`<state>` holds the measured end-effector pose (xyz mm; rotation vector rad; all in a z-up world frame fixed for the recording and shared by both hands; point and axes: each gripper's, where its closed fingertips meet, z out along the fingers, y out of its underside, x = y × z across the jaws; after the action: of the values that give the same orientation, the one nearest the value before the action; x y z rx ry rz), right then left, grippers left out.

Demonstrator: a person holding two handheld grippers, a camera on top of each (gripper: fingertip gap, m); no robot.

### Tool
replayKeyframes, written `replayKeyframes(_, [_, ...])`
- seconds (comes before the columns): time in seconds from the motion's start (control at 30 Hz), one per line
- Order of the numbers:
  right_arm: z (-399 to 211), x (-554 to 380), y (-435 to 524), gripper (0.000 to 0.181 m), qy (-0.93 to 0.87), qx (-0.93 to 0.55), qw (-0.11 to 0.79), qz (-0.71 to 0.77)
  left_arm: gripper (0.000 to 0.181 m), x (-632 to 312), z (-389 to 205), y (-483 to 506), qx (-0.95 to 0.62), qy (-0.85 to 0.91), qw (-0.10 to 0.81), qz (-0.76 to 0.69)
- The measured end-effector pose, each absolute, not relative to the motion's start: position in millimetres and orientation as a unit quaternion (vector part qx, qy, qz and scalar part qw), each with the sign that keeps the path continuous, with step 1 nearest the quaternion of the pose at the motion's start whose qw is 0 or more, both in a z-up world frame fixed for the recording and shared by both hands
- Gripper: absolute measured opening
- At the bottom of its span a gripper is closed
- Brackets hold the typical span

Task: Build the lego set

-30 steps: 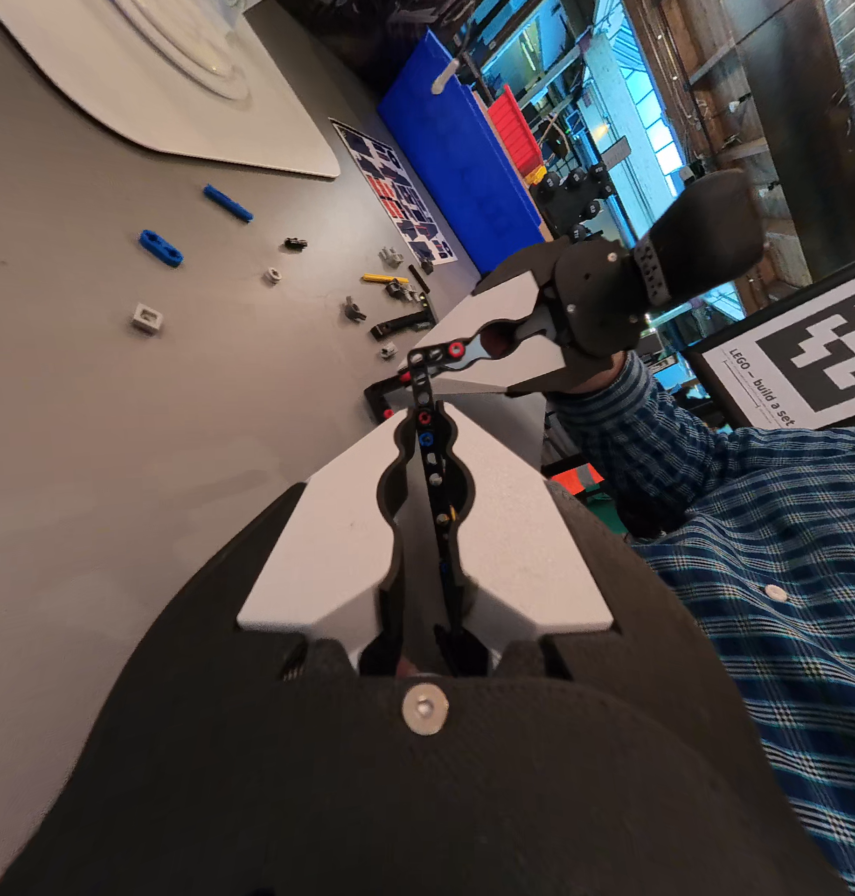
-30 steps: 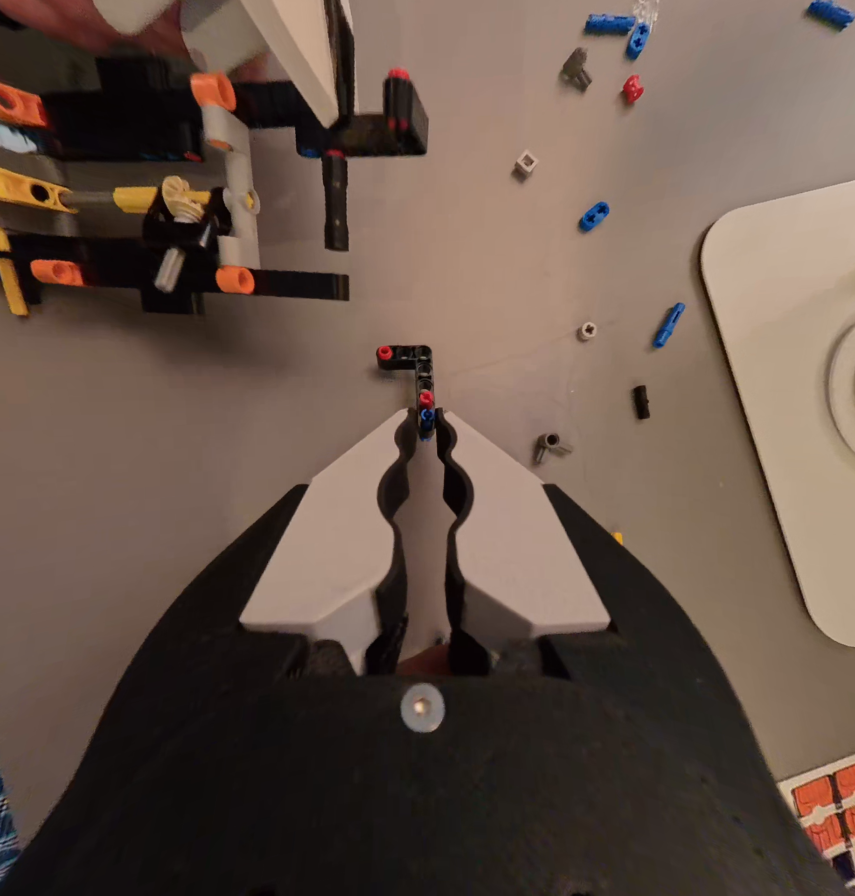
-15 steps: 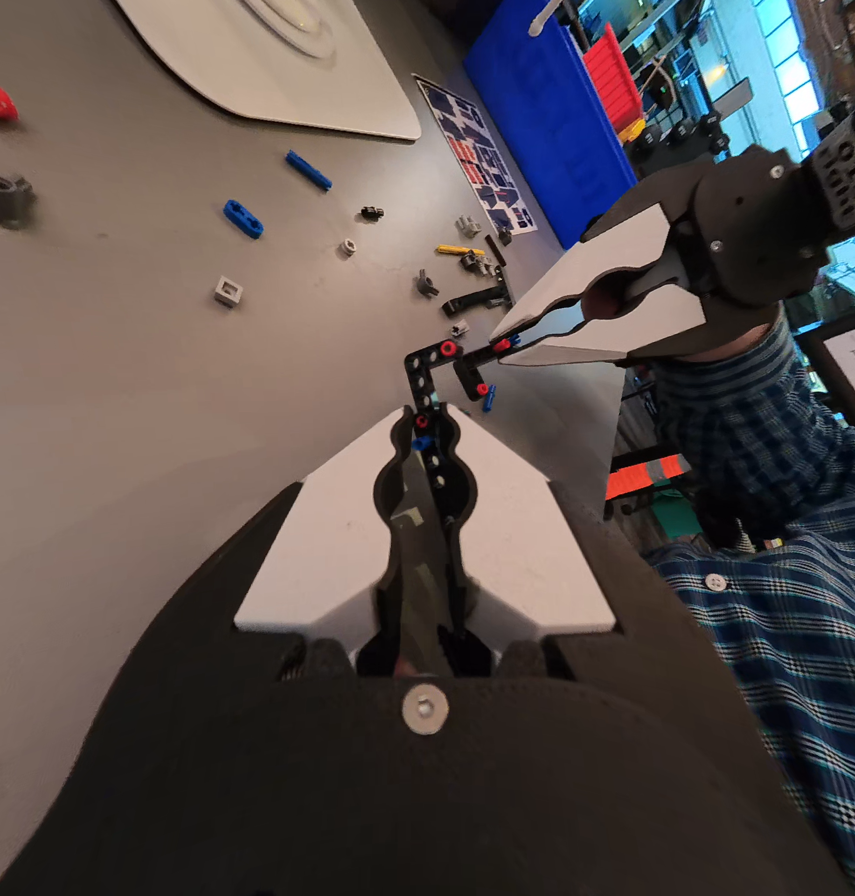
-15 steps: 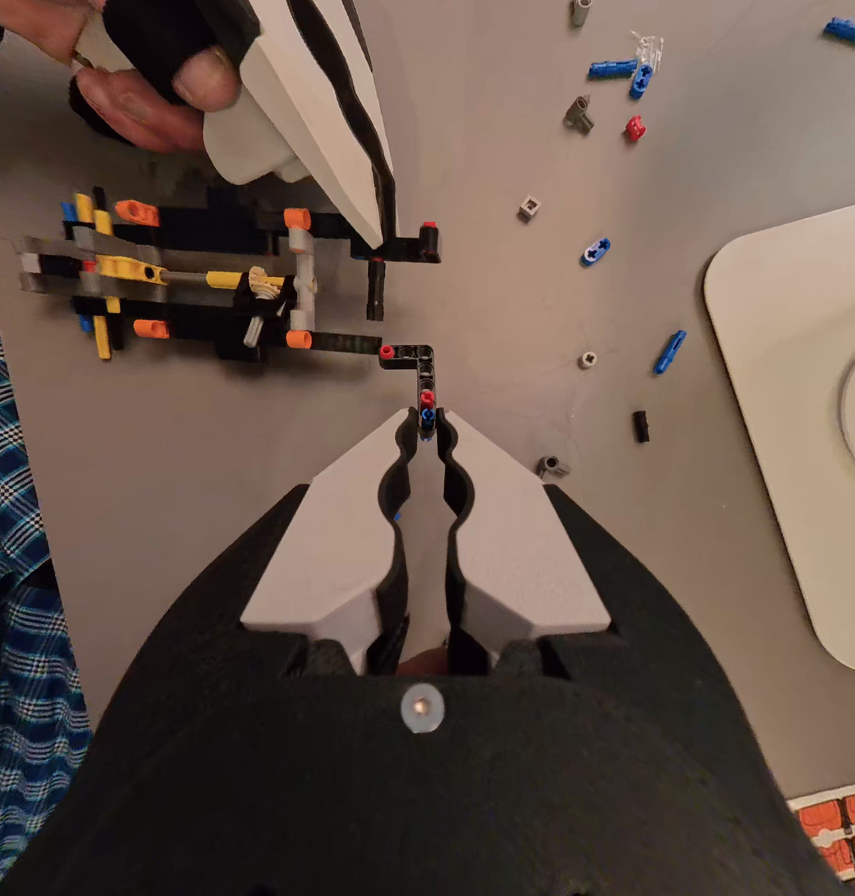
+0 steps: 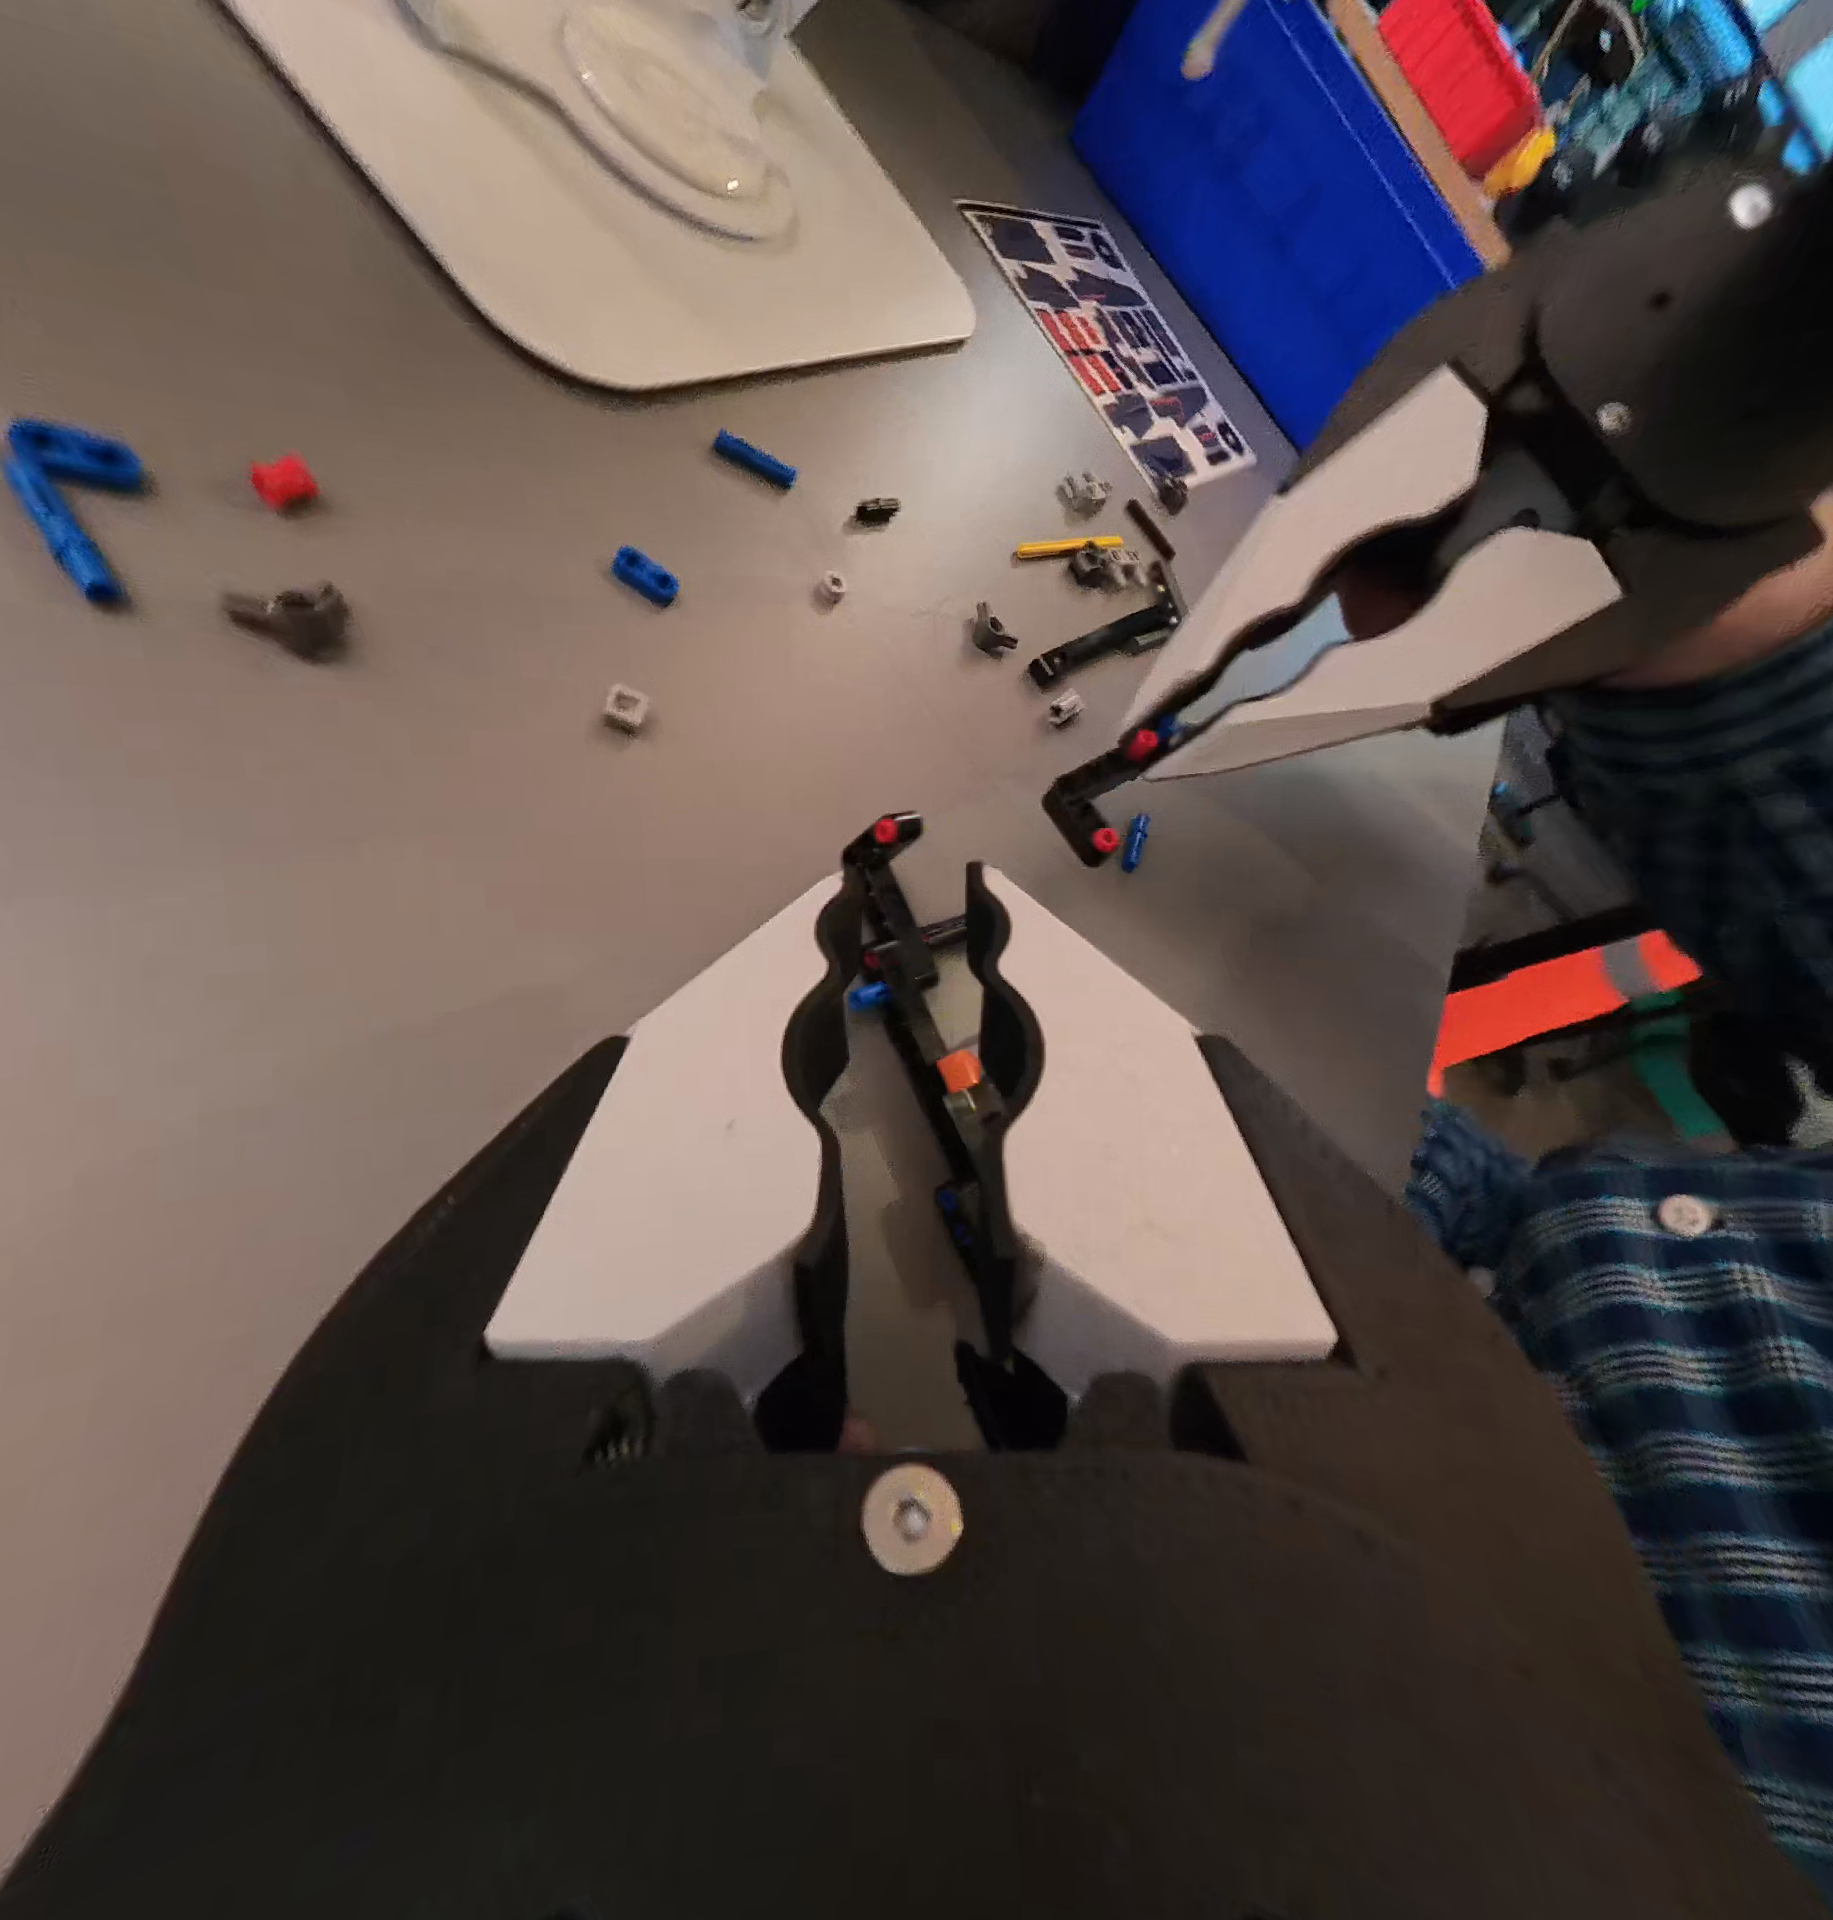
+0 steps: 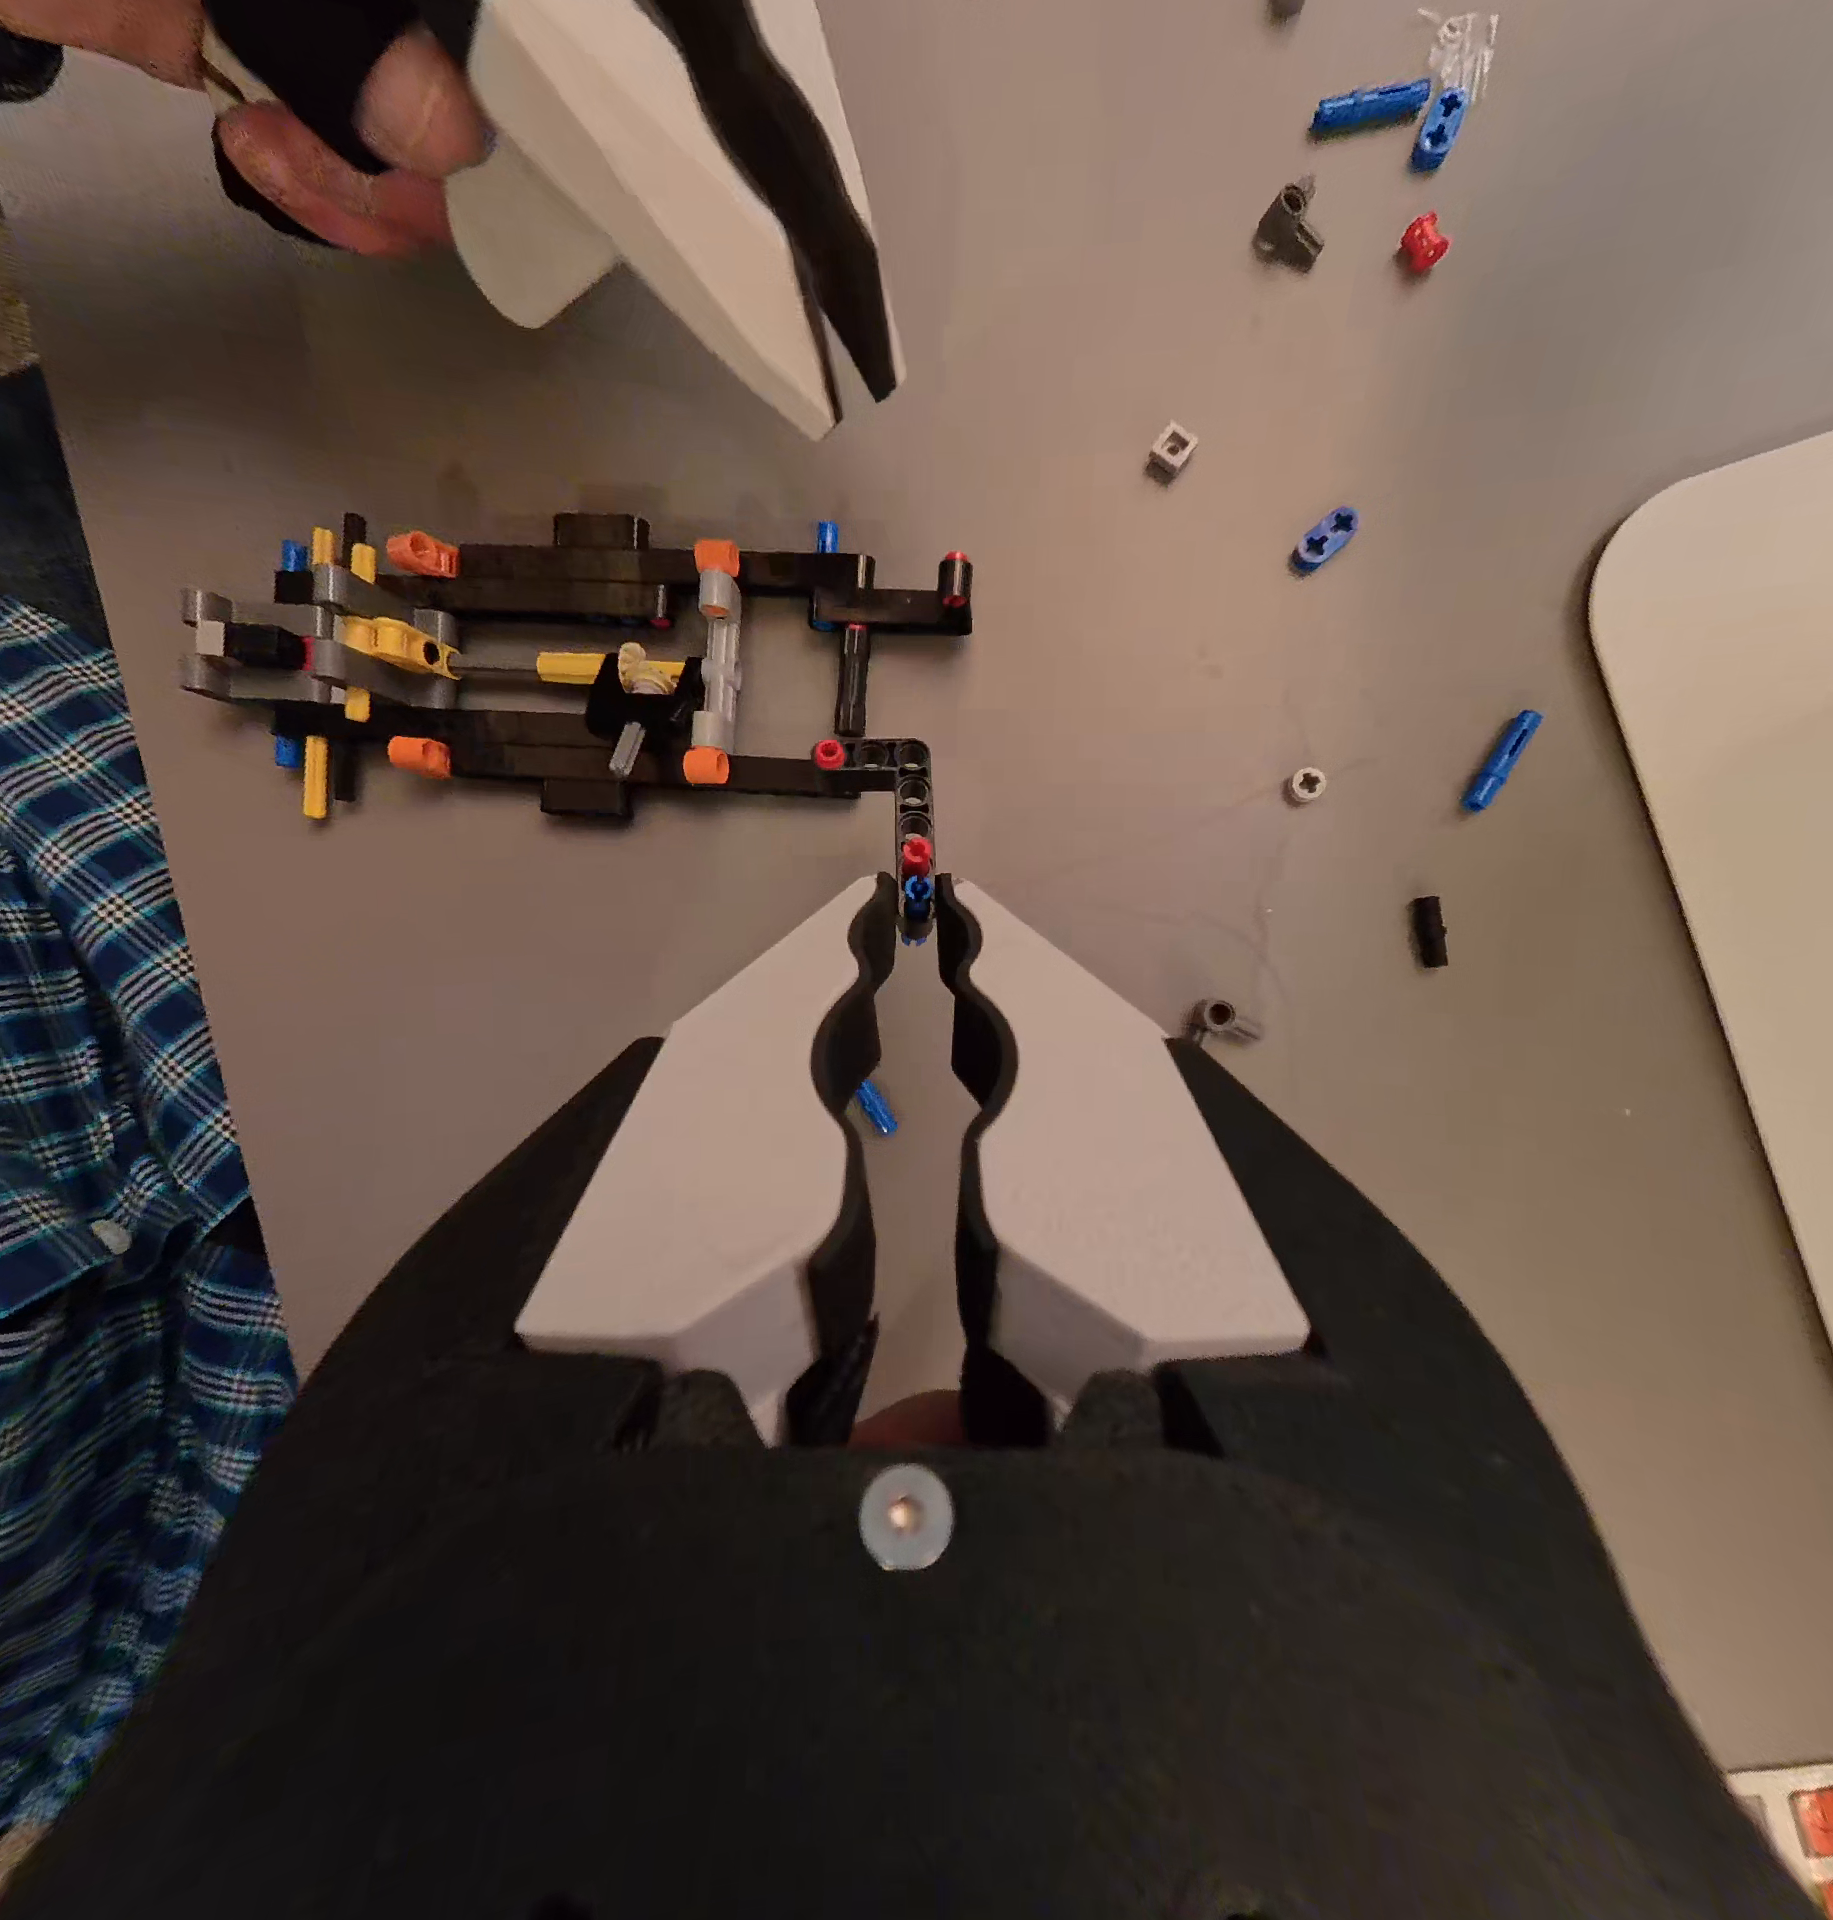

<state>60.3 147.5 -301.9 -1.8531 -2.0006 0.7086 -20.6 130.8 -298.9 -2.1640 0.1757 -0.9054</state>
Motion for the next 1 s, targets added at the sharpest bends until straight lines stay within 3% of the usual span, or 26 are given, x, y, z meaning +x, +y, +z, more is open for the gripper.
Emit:
replayKeyframes(0.3, [-294.7, 53.9, 138.2, 0.004, -0.679, -0.661, 0.128, 0.293, 0.037, 24.1, -291.0, 116.0, -0.823, 0.319, 0.445, -0.154])
replayKeyframes(0.7, [-288.4, 54.9, 128.5, 0.005, -0.638, -0.677, 0.087, 0.355, 0.027, 38.7, -289.1, 119.0, -0.768, 0.421, 0.482, 0.011])
replayKeyframes(0.87, [-287.3, 56.1, 123.4, 0.005, -0.630, -0.678, 0.075, 0.371, 0.011, 43.4, -288.9, 119.2, -0.754, 0.436, 0.490, 0.038])
replayKeyframes(1.0, [-285.3, 56.6, 122.9, 0.005, -0.625, -0.678, 0.075, 0.380, 0.010, 43.6, -287.0, 119.3, -0.750, 0.434, 0.497, 0.043])
